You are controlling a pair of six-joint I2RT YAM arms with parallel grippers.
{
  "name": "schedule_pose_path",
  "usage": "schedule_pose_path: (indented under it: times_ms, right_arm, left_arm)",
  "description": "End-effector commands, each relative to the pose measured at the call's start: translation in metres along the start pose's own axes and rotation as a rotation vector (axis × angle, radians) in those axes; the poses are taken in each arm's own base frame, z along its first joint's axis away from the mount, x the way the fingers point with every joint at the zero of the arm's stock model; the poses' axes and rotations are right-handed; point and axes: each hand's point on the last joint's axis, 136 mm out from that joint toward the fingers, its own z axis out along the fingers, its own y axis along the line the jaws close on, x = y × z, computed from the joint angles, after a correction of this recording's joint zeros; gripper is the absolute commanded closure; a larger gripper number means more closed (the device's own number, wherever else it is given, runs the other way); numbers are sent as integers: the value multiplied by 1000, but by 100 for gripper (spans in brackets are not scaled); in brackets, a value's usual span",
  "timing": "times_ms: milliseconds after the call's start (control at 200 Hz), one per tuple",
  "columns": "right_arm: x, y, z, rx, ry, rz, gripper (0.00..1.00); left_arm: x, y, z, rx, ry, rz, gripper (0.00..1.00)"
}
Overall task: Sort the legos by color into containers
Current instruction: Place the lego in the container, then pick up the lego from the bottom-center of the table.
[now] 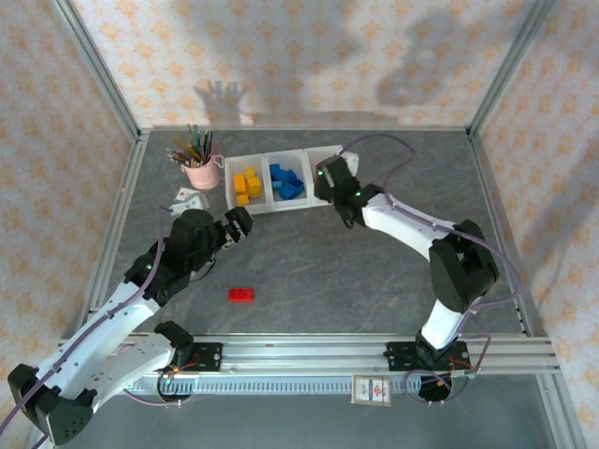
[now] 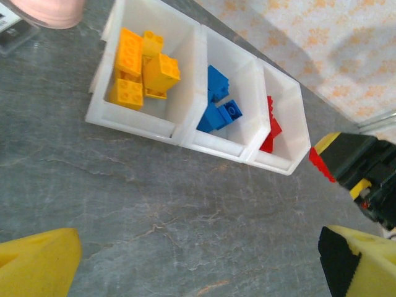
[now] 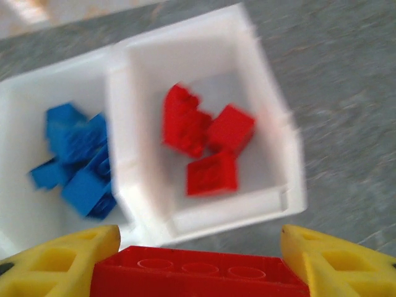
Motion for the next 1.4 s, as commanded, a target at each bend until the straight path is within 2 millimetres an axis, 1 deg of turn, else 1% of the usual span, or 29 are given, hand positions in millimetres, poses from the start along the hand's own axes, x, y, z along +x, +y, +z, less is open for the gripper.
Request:
schedule_pose_path:
  times_ms: [0, 95, 200, 245, 380, 445, 521, 616, 671, 771, 836, 906, 1011, 1146, 1186, 1331, 1396]
  right_arm:
    - [-25, -7, 20, 28, -41, 4, 39]
    - [-38, -7, 40, 24, -49, 8, 39]
    - [-47, -4, 62, 55, -44, -22, 39]
    - [-54, -1, 68, 69, -54, -34, 39]
    - [-59, -2, 94, 115, -41, -56, 38]
    - [-62, -1, 101, 126, -46, -66, 37]
    - [-65, -1, 105, 142, -50, -74, 34]
    - [-68, 4, 106, 125, -45, -84, 25]
    - [-69, 7, 105, 108, -42, -85, 23]
    - [-74, 13, 95, 74, -44, -86, 17]
    - [-76, 17, 88, 48, -40, -89, 16]
    - [-76, 23, 75, 19, -41, -93, 16]
    - [-69, 33, 51, -16, -49, -103, 15]
    - [-48, 47, 23, -75, -29, -119, 14]
    - [-39, 49, 15, -80, -22, -129, 14]
    - [0, 69, -19, -151, -1, -159, 13]
    - [20, 78, -33, -185, 16, -169, 12]
  left_arm:
    - [-4, -16, 7, 71, -9, 22, 1]
    - [-3, -18, 12, 69, -6, 29, 1]
    - [-3, -19, 16, 65, -5, 34, 0]
    - [-3, -19, 18, 65, -2, 36, 1]
    - [-2, -20, 21, 63, 3, 39, 1]
    - [-2, -20, 22, 62, 4, 39, 1]
    - [-2, -21, 22, 63, 4, 39, 1]
    - [-2, -21, 22, 63, 3, 42, 1]
    - [-4, -21, 22, 61, -2, 44, 1]
    - [-4, -21, 21, 57, -3, 49, 1]
    - [-5, -20, 20, 50, -5, 51, 1]
    - [-7, -18, 17, 42, -12, 48, 0]
    - [-10, -16, 10, 42, -28, 45, 1]
    - [-10, -7, 2, 19, -35, 37, 1]
    - [-10, -4, -1, 9, -36, 32, 1]
    - [-10, 8, -13, -16, -49, 10, 0]
    - [-9, 16, -19, -35, -55, -1, 1]
